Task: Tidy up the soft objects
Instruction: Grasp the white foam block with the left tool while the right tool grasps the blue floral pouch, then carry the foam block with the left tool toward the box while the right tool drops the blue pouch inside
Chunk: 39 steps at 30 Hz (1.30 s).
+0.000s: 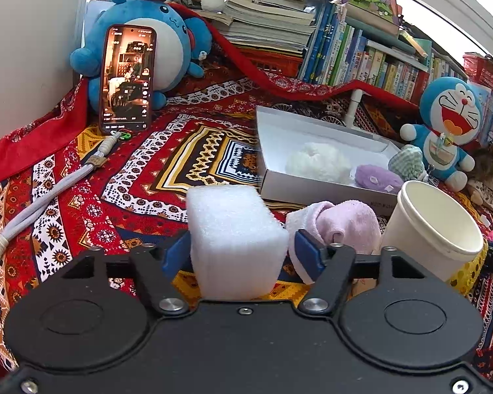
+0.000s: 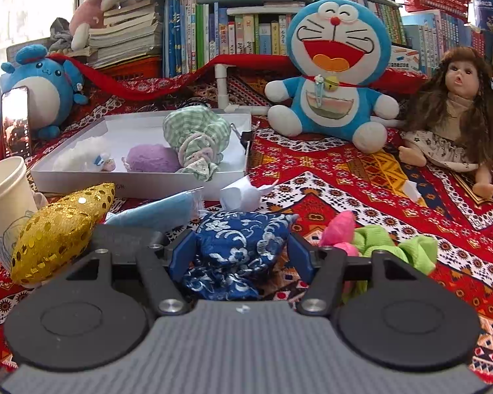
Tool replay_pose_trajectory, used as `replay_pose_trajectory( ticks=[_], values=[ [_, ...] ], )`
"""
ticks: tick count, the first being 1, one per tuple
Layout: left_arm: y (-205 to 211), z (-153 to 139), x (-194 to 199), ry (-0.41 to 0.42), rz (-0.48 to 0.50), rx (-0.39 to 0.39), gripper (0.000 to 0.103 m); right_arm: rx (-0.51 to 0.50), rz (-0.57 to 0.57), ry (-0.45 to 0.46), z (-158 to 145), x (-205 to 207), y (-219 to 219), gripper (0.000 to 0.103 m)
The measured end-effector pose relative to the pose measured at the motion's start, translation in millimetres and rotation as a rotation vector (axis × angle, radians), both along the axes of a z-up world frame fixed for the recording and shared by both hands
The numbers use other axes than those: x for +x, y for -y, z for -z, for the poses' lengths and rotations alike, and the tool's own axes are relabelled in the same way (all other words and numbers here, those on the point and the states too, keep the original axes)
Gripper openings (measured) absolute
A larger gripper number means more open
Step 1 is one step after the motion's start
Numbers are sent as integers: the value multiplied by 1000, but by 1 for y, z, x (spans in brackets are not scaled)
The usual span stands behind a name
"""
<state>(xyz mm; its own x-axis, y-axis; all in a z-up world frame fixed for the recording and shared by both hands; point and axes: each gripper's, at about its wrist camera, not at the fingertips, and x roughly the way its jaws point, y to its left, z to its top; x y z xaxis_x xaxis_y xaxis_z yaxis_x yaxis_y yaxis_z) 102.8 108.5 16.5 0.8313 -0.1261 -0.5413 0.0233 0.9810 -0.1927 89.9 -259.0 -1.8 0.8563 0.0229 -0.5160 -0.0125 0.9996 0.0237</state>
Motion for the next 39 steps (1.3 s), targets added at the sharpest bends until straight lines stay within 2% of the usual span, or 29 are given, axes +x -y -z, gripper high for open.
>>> replay_pose_trajectory(
  ticks=[9, 11, 17, 22, 30, 39],
  values=[
    [-6, 2, 4, -13, -24, -14, 51, 4, 10, -19, 4, 8, 1, 76],
    [-5, 1, 4, -13, -26, -8, 50, 10, 8, -19, 3, 7, 0, 61],
    [-1, -12, 2, 24, -7, 15, 49, 61, 34, 2, -4, 4, 5, 52],
    [0, -33, 3, 67, 8, 16, 49, 93, 39, 53, -21, -2, 10, 51],
    [4, -71, 23, 107, 73, -31, 49, 132, 21, 122, -57, 5, 16, 51],
    [19, -104, 64, 104, 142, -61, 50, 228, -75, 115, -92, 40, 9, 51]
  ],
)
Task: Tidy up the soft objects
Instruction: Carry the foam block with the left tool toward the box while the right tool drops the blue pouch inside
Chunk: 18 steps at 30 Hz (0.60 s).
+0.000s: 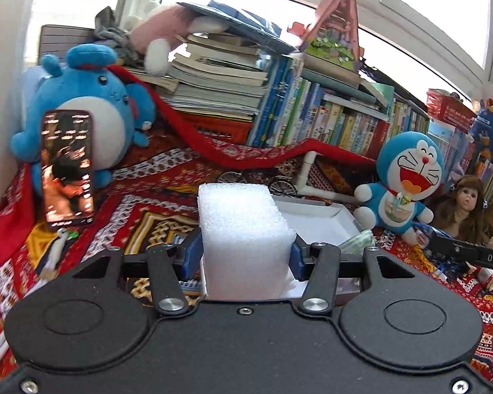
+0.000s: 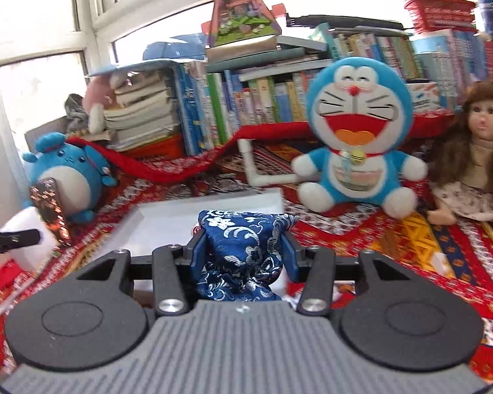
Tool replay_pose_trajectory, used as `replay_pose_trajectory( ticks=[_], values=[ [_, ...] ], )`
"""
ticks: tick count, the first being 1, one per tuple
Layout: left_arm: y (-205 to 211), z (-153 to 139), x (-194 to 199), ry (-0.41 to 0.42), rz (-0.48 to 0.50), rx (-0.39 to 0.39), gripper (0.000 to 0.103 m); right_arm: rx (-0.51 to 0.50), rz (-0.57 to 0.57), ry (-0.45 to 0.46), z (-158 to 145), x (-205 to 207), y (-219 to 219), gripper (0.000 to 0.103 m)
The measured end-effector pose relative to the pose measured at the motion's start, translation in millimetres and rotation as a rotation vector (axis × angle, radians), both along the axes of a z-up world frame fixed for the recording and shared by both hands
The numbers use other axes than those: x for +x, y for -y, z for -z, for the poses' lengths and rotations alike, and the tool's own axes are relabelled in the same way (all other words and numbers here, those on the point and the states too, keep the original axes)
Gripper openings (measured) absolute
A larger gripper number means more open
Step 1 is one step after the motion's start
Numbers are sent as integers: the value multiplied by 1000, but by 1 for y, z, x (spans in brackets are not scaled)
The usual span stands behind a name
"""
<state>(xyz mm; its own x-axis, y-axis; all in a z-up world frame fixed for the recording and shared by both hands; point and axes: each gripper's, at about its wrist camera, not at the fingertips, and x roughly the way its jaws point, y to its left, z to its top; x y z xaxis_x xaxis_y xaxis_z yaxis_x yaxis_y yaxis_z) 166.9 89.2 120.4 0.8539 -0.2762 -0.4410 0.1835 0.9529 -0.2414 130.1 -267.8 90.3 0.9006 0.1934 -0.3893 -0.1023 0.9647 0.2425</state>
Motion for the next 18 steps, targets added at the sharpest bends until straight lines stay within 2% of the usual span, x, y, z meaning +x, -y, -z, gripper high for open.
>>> replay_pose_trajectory(
  ticks=[5, 9, 18],
  values=[
    [14, -2, 35, -86, 53, -37, 50, 80, -91, -15, -11, 26, -18, 52],
    [25, 6, 55, -133, 70, -31, 50, 129, -148, -59, -12, 48, -37, 52],
    [30, 26, 93, -200, 63, -28, 50, 289, -234, -211, 12, 96, -62, 52]
  ],
)
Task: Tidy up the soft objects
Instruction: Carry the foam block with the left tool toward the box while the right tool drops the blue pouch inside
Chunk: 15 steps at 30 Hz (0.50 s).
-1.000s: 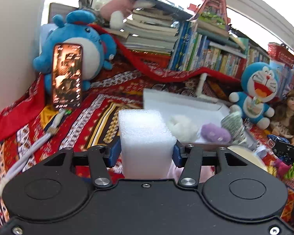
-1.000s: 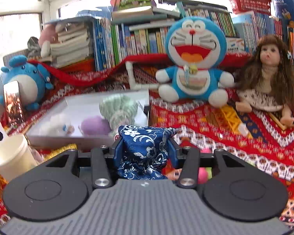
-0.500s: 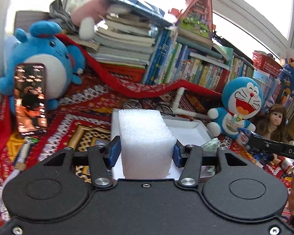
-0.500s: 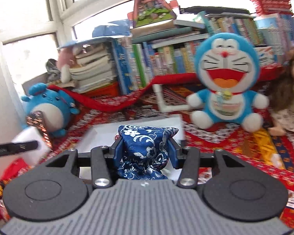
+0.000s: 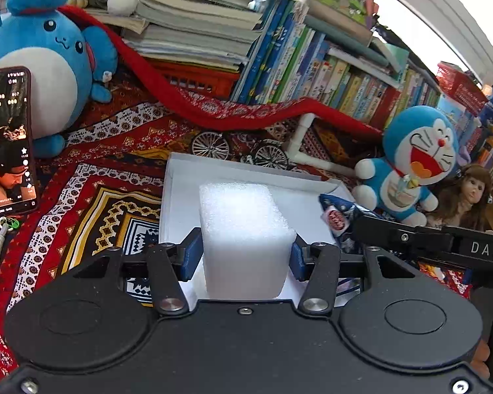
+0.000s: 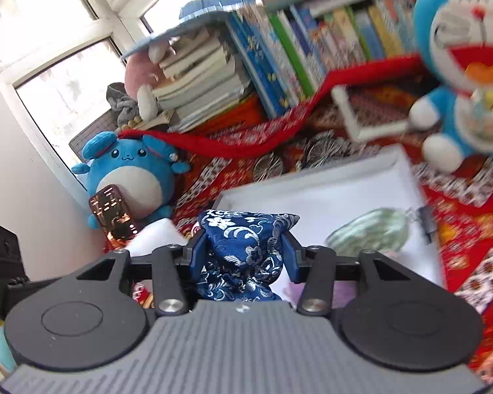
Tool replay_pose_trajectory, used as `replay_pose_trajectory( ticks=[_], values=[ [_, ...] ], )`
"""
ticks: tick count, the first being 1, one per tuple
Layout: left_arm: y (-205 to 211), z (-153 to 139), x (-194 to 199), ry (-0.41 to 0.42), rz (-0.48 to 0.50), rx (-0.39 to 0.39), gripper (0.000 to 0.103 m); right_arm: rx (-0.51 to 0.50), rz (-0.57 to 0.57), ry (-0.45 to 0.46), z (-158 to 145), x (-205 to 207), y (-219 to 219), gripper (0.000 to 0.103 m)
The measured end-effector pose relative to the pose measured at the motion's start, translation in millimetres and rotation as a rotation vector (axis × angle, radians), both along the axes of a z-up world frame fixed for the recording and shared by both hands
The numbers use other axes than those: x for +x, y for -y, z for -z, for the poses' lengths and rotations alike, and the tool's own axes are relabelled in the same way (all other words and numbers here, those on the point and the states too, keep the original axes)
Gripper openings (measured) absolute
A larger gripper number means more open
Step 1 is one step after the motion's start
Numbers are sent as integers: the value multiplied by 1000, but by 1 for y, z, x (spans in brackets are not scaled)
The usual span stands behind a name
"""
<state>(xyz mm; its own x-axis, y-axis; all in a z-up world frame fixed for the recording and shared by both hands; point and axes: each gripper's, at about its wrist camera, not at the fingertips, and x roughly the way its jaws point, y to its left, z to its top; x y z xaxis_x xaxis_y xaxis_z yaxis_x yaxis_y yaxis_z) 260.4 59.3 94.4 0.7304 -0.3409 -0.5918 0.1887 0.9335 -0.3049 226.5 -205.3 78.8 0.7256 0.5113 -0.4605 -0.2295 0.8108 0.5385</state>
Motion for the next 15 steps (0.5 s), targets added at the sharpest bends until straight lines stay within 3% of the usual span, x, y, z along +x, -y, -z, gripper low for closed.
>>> replay_pose_trajectory(
  ticks=[9, 15],
  values=[
    [-5, 16, 12, -40, 2, 14, 50, 154, -12, -219, 37, 39, -1, 54],
    [-9, 21, 15, -48, 1, 29, 50, 176, -8, -282, 53, 49, 1, 55]
  ],
)
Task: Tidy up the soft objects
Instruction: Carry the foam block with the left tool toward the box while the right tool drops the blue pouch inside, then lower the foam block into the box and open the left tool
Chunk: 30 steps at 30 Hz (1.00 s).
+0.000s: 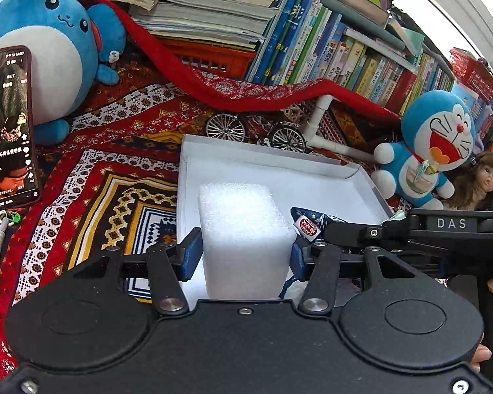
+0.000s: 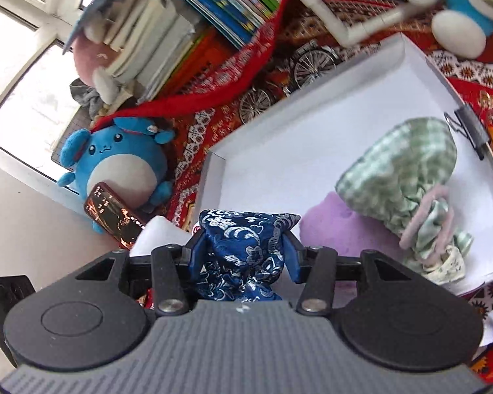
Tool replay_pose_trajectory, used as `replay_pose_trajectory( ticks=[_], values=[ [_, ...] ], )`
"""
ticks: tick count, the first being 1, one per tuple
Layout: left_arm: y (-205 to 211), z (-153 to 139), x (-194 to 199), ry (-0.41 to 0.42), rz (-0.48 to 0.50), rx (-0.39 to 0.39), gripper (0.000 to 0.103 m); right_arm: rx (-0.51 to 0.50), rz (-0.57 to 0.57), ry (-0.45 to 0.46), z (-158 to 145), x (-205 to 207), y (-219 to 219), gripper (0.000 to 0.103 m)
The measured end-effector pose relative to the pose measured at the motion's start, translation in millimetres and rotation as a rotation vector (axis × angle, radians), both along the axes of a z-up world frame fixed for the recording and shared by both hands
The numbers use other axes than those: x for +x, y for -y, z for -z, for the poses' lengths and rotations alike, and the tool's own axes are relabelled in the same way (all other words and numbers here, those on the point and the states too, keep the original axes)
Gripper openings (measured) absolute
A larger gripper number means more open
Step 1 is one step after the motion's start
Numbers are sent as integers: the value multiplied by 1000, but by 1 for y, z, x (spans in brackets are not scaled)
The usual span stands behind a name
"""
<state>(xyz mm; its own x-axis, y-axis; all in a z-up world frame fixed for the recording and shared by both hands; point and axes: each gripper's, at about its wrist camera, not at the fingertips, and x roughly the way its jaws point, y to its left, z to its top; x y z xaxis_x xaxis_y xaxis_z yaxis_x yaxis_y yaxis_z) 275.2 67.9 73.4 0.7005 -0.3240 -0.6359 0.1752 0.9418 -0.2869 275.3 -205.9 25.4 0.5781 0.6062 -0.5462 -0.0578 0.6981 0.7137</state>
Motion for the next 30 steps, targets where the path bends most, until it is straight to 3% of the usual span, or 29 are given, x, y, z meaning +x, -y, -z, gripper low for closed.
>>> replay_pose_trajectory(
  ticks=[19, 26, 30],
  values=[
    [11, 28, 20, -40, -25, 43, 45, -92, -19, 8, 3, 12, -12, 54],
    [13, 27, 18, -37, -12, 37, 49, -103, -27, 25, -1, 9, -10, 78],
    [14, 24, 13, -15, -5, 60, 56, -125, -22, 50, -8, 4, -9, 82]
  ],
)
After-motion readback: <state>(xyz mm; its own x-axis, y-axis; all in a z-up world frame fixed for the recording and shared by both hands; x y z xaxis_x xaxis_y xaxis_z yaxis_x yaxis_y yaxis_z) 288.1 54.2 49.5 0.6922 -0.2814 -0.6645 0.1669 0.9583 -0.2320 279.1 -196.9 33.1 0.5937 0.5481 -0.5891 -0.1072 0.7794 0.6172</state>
